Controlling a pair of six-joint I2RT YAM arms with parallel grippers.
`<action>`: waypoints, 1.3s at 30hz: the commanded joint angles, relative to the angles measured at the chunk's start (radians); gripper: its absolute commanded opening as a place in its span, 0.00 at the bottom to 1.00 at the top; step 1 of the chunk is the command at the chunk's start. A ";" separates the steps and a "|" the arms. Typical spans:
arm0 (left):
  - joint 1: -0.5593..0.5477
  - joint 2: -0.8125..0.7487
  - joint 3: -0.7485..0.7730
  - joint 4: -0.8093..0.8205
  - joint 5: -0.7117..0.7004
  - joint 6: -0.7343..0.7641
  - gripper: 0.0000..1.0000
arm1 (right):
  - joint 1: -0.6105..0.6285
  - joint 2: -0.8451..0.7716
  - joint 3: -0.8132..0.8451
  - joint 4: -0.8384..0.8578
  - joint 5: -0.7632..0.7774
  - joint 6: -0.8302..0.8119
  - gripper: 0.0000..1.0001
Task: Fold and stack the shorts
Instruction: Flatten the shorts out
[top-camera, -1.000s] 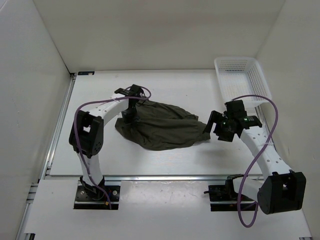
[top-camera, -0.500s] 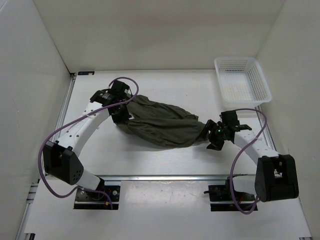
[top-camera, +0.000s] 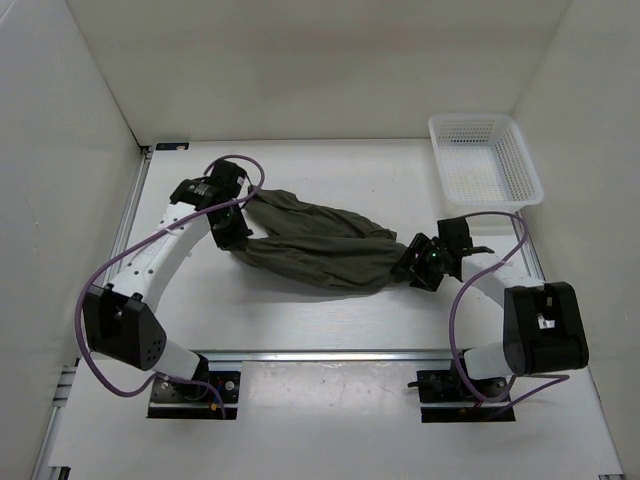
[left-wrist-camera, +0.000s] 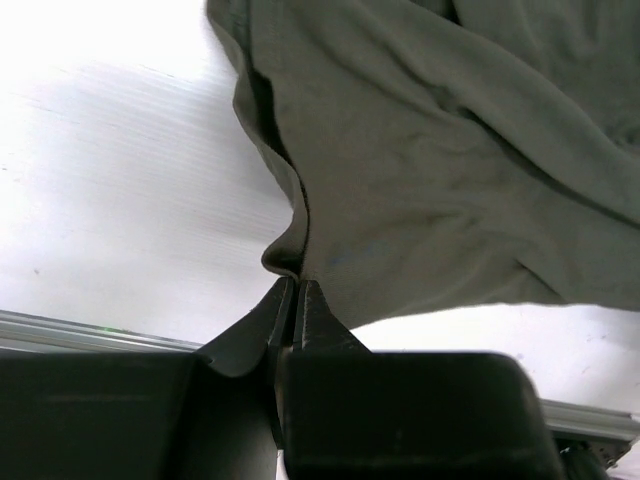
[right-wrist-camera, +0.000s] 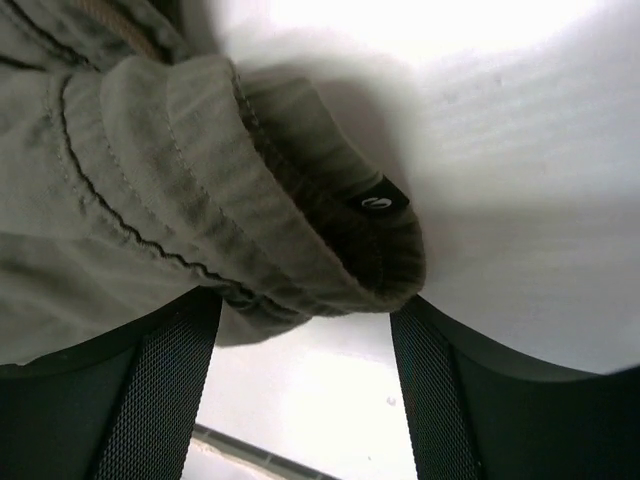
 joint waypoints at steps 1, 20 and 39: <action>0.024 -0.055 0.032 -0.010 -0.017 0.007 0.11 | -0.002 0.038 -0.004 0.091 0.026 -0.003 0.73; 0.376 0.350 0.879 -0.091 0.137 0.135 0.11 | 0.007 0.332 1.078 -0.363 0.125 -0.180 0.00; 0.402 -0.290 -0.193 0.030 0.217 0.140 0.99 | 0.028 -0.332 0.348 -0.493 0.217 -0.250 0.91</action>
